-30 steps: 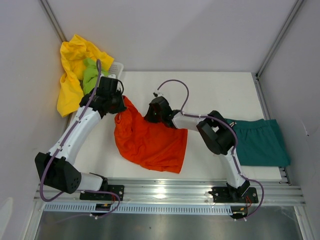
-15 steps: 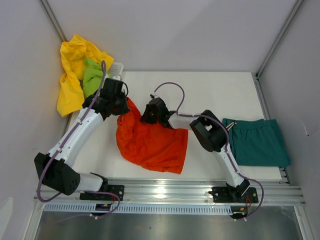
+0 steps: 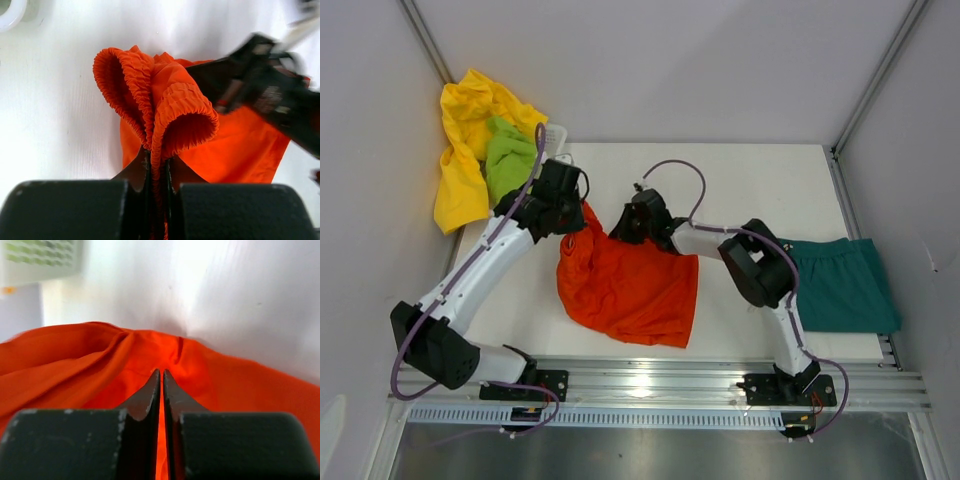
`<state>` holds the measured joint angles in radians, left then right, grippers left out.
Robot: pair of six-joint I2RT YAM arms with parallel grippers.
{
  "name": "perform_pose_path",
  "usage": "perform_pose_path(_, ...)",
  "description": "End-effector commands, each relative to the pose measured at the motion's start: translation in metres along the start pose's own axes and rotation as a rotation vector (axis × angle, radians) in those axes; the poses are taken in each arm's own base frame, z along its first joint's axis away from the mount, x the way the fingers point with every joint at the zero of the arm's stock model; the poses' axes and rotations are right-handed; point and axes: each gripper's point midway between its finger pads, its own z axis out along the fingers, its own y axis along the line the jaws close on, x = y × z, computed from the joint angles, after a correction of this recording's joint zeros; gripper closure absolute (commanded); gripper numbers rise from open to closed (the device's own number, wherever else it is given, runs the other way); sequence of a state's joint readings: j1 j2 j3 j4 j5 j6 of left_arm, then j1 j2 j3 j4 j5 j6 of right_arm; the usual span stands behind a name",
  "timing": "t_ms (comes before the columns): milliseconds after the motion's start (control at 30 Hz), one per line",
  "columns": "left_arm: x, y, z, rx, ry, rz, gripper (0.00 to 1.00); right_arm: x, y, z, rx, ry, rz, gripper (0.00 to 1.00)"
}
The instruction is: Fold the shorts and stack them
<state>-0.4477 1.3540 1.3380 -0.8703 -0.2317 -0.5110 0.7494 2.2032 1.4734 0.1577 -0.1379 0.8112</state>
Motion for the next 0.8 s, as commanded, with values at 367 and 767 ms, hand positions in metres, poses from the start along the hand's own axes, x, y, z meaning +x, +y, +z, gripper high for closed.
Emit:
perform_pose_path(367,0.002,-0.044,0.003,-0.148,-0.065,0.031,0.96,-0.055,-0.034,-0.163,0.075,-0.123,-0.046,0.90)
perform_pose_path(767,0.043,-0.110,0.010,-0.177,-0.100,0.145,0.97,0.009,-0.117,-0.215,0.223,0.009,0.028,0.94)
